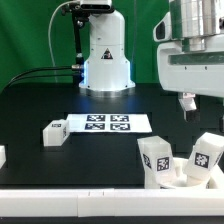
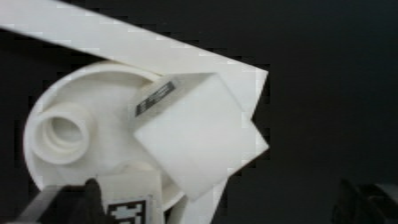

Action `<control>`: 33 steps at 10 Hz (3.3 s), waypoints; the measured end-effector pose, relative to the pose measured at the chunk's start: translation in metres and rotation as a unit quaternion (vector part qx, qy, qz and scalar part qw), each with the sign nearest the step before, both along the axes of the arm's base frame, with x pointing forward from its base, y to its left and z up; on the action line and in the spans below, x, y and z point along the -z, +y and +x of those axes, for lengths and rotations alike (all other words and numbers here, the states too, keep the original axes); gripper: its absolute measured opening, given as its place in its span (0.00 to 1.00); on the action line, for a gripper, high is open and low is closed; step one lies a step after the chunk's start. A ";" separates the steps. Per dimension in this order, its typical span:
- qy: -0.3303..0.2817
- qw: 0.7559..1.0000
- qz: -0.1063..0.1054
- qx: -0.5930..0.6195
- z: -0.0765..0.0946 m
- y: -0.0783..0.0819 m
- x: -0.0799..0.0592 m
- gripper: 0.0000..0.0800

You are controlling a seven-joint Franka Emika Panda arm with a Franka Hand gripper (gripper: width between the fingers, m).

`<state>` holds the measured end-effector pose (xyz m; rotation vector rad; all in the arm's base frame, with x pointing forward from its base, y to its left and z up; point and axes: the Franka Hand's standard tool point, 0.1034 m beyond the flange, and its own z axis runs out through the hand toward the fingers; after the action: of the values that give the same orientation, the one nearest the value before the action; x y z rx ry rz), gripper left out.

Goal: Assemble stool

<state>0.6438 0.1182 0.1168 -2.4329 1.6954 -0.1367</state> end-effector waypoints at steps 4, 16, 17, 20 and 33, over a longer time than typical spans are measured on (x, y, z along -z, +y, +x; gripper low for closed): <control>-0.025 0.942 -0.072 -0.327 0.004 0.008 -0.001 0.81; 0.008 0.649 -0.132 -0.750 -0.004 0.016 -0.001 0.81; 0.010 0.650 -0.133 -0.748 -0.004 0.013 0.006 0.81; 0.035 0.679 -0.123 -0.723 -0.007 0.007 0.032 0.81; 0.030 0.977 -0.071 -0.197 -0.013 0.000 0.045 0.43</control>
Offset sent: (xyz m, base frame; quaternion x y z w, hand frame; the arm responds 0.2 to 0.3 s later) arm 0.0258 0.0474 -0.0001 0.1210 -0.0976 -0.5490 0.8212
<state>0.6307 0.1180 0.0722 -2.8492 1.2255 -0.1372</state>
